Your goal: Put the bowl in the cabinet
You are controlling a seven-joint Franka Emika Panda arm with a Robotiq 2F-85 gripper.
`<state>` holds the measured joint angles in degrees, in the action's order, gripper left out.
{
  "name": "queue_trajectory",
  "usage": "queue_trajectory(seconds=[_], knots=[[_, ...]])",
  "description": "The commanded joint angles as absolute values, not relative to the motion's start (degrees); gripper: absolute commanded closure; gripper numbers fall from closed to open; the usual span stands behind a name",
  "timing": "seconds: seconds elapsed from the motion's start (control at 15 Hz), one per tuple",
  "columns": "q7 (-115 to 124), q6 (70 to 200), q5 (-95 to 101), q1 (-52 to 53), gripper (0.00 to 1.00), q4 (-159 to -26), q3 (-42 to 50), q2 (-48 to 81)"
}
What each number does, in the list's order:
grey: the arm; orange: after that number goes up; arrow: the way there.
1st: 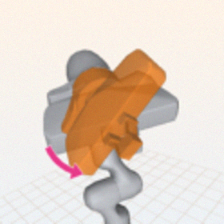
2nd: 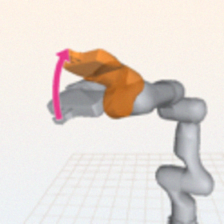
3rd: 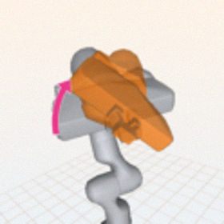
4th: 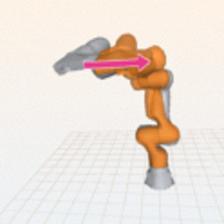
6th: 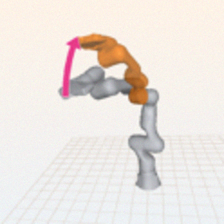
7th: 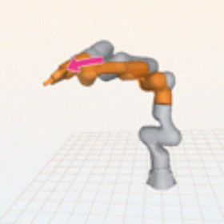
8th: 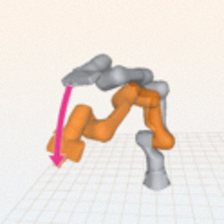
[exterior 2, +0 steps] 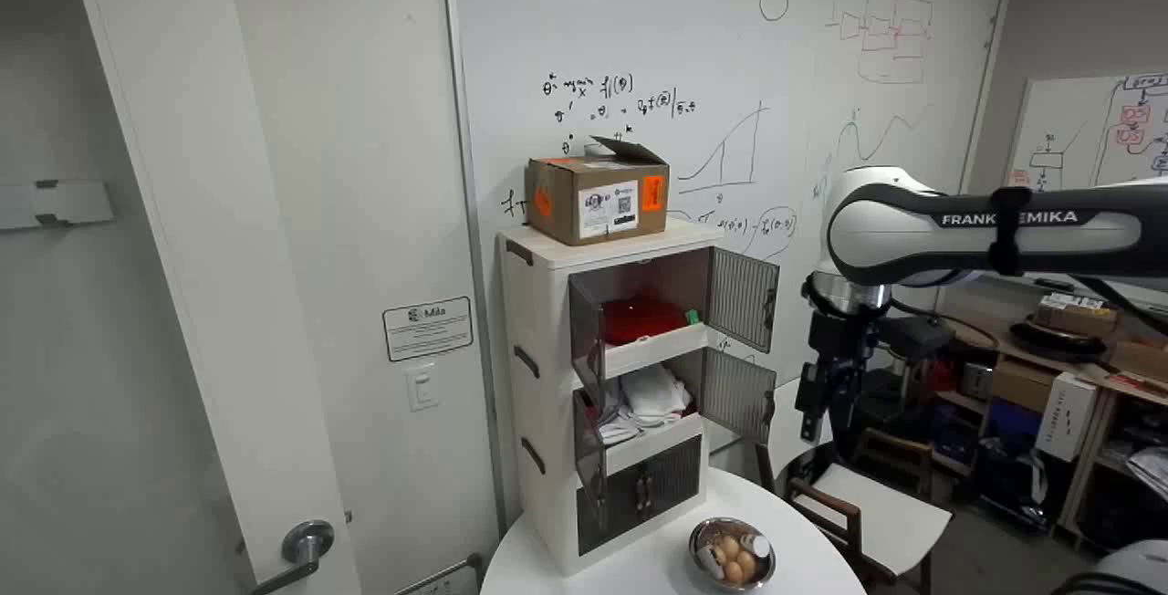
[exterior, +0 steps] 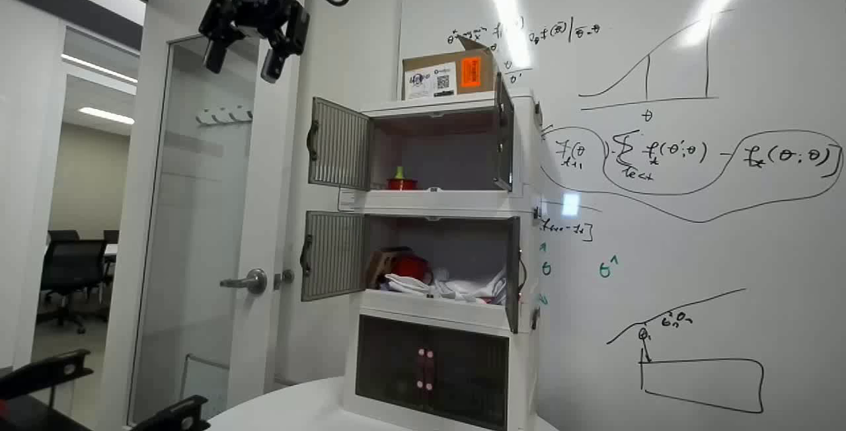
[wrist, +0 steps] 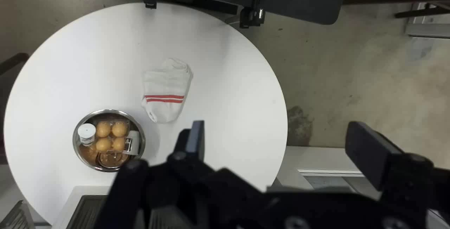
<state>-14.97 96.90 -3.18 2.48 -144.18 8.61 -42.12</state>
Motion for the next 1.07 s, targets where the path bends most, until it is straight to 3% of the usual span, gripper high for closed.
queue_trajectory(seconds=[0.0,0.33,0.67,1.0], knots=[[-15.33,96.77,-3.53,1.78,0.0,-144.07,8.05,-42.01],[-16.27,105.19,-2.93,2.41,0.0,-143.7,7.67,-37.26],[-15.61,128.8,2.48,1.65,0.0,-141.51,4.83,-20.96],[-6.52,141.51,18.85,-3.0,0.0,-138.18,1.29,-5.51]])
